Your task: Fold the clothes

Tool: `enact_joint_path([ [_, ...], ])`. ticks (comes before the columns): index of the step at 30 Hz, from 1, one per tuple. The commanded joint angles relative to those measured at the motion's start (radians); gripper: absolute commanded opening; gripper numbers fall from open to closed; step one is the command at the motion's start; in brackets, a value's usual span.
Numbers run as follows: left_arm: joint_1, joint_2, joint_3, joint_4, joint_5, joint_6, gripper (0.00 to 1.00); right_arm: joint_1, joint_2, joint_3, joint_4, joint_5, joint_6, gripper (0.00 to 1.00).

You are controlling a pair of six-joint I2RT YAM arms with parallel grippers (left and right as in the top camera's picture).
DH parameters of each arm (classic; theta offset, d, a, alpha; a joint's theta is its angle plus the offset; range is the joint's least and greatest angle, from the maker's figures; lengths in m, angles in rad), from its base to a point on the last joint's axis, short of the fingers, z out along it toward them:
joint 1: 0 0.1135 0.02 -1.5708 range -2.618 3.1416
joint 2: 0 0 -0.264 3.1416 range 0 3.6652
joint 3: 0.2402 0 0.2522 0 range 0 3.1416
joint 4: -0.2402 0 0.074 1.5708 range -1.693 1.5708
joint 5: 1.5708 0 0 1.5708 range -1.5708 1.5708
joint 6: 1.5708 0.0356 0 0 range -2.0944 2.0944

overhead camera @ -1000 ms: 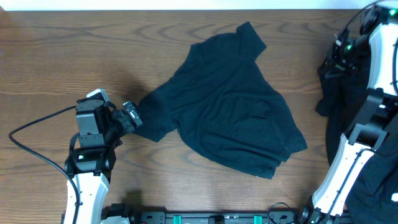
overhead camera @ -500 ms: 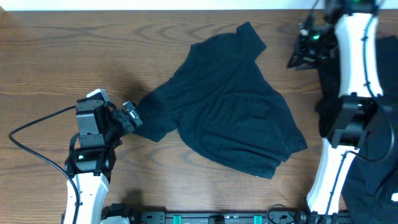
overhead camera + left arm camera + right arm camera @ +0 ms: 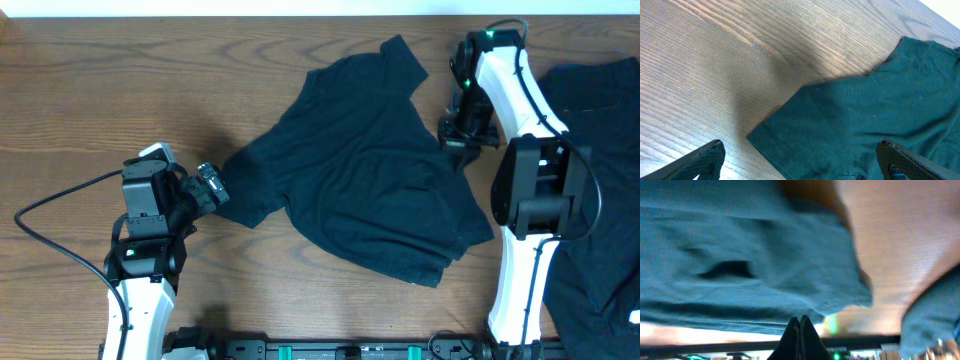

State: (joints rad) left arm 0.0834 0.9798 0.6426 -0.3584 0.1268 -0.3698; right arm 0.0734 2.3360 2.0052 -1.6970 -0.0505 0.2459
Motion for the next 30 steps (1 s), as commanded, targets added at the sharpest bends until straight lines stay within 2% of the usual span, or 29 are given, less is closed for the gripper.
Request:
enact_joint_path([
  [1,0.002,0.000,0.003,0.000,-0.008,0.001,0.98,-0.026,-0.028,-0.047,0.013,0.061,0.034,0.01],
  [13,0.002,0.000,0.003,0.000,-0.008,0.002,0.98,-0.027,-0.028,-0.240,0.200,0.013,0.034,0.01],
  [23,0.003,0.000,0.003,0.000,-0.008,0.002,0.98,-0.031,-0.028,-0.331,0.391,0.146,0.034,0.01],
  [30,0.002,0.000,0.003,0.000,-0.008,0.002,0.98,-0.062,-0.028,-0.332,0.517,0.159,0.014,0.01],
])
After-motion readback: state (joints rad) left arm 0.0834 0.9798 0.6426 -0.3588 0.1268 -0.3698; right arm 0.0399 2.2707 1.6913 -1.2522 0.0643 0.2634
